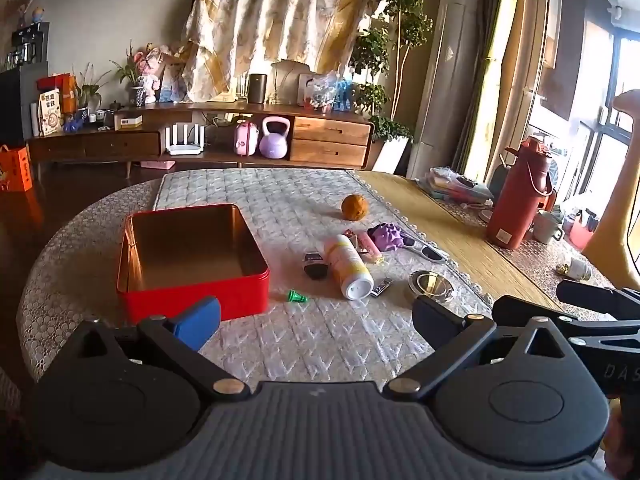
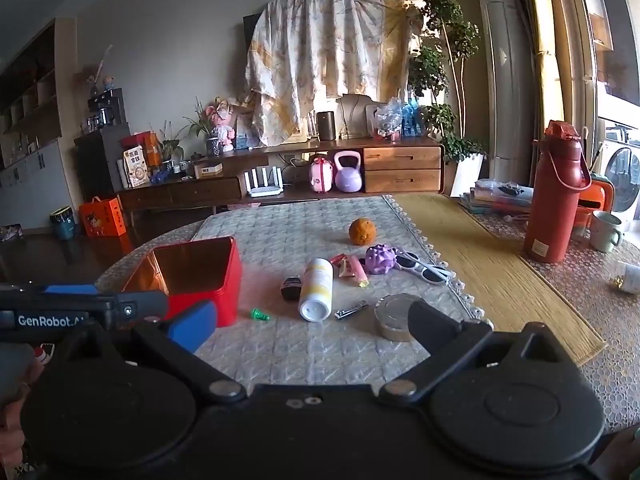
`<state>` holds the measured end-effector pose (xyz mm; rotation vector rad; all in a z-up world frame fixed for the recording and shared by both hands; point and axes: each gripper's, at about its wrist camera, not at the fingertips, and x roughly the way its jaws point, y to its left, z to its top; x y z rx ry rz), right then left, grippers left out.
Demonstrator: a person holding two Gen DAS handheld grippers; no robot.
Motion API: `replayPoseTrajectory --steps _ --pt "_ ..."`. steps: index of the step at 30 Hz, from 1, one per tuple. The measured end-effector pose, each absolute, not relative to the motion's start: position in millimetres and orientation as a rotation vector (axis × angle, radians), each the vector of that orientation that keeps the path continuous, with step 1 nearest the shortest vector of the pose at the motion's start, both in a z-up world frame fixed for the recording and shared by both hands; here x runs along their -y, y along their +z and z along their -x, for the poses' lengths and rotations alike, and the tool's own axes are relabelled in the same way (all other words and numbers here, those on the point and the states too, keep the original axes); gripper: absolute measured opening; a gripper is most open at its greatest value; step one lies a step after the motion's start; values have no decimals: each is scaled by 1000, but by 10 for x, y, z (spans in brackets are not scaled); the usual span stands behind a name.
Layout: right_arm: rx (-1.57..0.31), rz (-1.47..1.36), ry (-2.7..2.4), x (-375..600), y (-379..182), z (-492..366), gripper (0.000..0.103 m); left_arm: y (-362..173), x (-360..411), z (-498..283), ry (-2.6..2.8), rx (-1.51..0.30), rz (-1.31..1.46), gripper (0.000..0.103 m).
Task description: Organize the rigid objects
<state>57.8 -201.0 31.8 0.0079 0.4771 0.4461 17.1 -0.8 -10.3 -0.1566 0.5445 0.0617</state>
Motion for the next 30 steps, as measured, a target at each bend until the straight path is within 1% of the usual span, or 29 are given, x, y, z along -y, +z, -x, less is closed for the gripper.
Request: replayPoseTrajectory --steps 10,30 --pt "-490 -13 459 2023 310 -613 102 -15 16 -77 56 -541 156 103" --pt "-511 -22 428 2045 256 -761 102 -82 28 -163 39 -548 143 103"
